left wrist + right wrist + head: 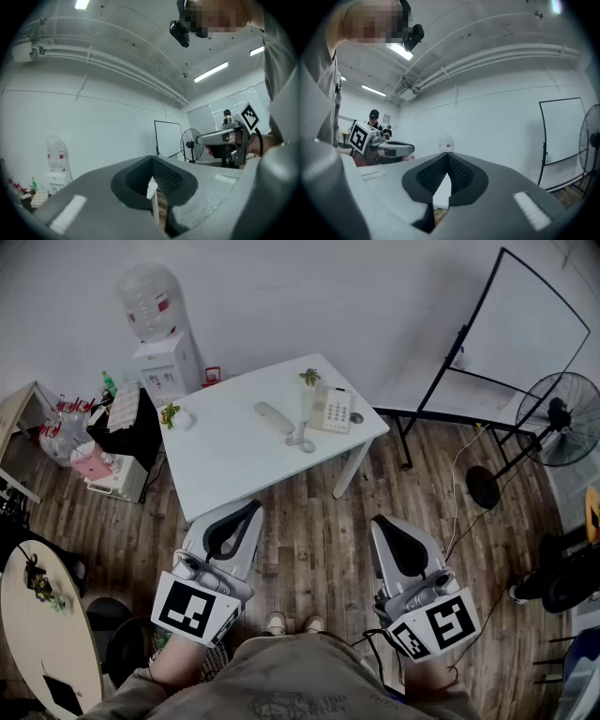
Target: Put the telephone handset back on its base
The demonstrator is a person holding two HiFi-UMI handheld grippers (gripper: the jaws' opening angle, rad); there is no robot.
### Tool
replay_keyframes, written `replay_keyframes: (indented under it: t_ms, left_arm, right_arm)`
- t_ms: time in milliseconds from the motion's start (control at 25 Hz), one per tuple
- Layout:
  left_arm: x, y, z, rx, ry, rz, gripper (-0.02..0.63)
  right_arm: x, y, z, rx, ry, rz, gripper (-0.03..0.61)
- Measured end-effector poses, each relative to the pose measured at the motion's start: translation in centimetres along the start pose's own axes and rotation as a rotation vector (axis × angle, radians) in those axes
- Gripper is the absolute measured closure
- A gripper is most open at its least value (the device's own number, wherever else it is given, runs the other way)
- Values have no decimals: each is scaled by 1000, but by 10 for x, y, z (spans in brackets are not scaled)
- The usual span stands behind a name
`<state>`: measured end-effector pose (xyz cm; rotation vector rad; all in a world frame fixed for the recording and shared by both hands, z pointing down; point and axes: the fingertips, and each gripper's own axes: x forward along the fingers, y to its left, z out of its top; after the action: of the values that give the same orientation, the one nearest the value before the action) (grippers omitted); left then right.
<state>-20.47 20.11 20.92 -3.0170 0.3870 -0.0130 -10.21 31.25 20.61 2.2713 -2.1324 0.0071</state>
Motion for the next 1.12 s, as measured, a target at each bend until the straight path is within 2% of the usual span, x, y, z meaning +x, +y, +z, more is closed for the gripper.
replay_keyframes:
  t_ms: [160, 1080, 1120]
  left_arm:
    - [10, -7, -2, -14, 20, -8, 614]
    - [49, -55, -8, -21, 56, -25, 612]
    - [50, -57, -8, -20, 55, -20, 614]
  right_arm:
    - [-5, -15, 0, 43, -10, 2, 551]
    - [-45, -70, -21, 53, -12, -33, 549]
    - [-46, -75, -22, 55, -16, -42, 522]
